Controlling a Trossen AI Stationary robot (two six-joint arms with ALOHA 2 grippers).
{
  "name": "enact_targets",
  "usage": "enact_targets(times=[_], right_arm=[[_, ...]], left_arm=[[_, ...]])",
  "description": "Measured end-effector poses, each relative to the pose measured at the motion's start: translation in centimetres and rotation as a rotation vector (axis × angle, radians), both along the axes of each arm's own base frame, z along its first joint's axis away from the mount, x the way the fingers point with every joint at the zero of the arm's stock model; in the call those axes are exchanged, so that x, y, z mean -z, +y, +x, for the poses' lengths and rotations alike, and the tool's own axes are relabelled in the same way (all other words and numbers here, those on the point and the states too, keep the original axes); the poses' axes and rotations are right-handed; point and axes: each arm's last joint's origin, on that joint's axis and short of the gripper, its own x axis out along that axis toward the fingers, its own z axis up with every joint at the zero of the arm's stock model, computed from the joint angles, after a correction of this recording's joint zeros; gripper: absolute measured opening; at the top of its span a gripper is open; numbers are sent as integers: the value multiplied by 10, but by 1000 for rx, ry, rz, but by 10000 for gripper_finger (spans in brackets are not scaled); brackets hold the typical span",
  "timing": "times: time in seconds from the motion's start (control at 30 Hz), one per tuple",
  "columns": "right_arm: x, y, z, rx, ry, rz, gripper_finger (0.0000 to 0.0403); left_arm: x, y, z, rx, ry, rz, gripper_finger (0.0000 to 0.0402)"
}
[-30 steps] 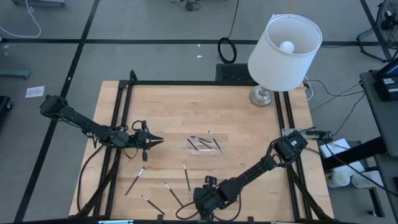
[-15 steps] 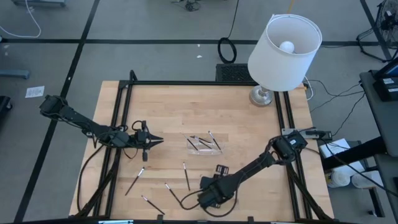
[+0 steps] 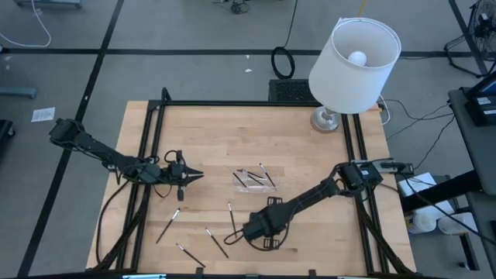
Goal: Pick & Place Makeup Supplies
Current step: Put the makeup brush into the transparent organizer
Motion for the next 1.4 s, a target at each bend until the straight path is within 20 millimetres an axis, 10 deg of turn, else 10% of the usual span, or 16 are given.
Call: enact_targets(times=[1.4], right_arm=[[-17,-20,39,123,-178,112,91]], left_arm=[[0,0,0,0,-3,-1,51]])
